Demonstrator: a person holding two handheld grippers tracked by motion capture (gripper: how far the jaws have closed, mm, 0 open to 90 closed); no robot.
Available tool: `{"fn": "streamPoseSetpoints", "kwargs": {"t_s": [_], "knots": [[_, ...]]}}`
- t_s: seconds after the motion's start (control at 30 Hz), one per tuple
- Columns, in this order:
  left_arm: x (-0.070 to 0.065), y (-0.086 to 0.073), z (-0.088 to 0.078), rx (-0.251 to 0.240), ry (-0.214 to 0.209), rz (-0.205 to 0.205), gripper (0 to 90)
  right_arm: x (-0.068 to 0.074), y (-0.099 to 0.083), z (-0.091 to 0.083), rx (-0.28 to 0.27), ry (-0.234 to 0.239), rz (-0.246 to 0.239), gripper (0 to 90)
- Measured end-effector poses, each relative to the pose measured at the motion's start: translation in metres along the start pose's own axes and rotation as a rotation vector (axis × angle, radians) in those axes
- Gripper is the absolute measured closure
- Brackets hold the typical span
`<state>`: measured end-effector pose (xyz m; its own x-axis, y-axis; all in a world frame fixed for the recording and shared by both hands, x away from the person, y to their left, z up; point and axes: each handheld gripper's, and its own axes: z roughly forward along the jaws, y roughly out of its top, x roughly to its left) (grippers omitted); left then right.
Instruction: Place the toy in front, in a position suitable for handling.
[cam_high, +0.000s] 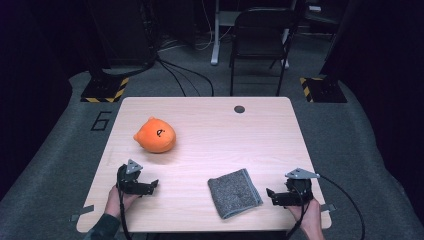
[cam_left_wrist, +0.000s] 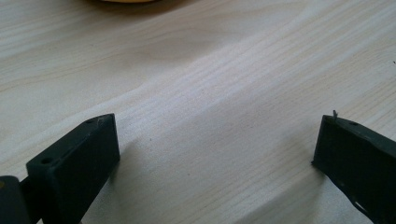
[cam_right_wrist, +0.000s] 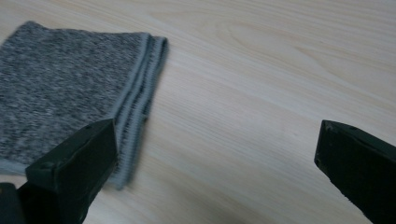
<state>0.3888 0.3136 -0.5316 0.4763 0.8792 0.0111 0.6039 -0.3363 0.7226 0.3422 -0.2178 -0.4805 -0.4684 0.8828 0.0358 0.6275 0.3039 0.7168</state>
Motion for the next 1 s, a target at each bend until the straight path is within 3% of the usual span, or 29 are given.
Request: {"fn": "streamPoseSetpoints", "kwargs": {"t_s": [0.33,0.53,1.0], "knots": [[0.000,0.000,0.000,0.006,-0.001,0.005,0.0,0.042,0.018,0.013,0.022,0.082,-0.101,0.0],[0.000,0.000,0.000,0.006,-0.001,0.005,0.0,0.071,0.026,0.037,0.071,0.128,-0.151,0.0],[0.000,0.000,0.000,0.006,-0.001,0.005,0.0,0.102,0.037,0.072,0.144,0.157,-0.223,2.8]]}}
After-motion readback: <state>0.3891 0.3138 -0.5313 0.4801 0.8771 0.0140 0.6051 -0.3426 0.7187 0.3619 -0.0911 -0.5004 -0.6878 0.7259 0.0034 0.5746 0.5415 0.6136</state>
